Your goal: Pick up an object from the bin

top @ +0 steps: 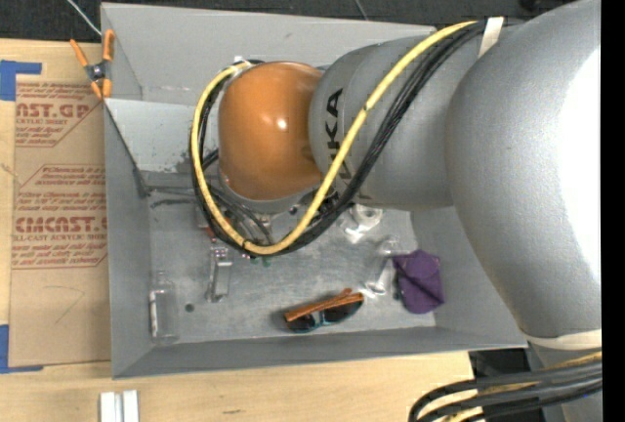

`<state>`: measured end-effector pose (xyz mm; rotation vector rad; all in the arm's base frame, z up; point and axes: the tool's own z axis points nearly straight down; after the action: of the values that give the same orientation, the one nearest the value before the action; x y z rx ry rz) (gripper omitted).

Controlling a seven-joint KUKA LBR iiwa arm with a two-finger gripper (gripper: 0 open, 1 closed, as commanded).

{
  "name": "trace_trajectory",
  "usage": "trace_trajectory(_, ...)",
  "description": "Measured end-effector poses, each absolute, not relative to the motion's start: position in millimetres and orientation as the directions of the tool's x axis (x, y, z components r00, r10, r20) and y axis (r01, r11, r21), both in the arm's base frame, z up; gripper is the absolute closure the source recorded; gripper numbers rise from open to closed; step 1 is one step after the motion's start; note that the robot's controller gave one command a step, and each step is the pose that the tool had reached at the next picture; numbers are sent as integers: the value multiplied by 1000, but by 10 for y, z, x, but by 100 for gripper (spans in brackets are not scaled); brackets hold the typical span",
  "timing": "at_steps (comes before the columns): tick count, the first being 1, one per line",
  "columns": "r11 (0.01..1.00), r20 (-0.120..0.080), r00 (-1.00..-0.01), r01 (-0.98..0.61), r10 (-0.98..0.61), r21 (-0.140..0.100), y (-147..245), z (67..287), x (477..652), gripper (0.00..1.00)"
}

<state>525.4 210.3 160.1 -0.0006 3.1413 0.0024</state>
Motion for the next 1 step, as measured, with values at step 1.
trace_trajectory(1,996,16,-996,-93,-93,-4,1223,883,4944,0)
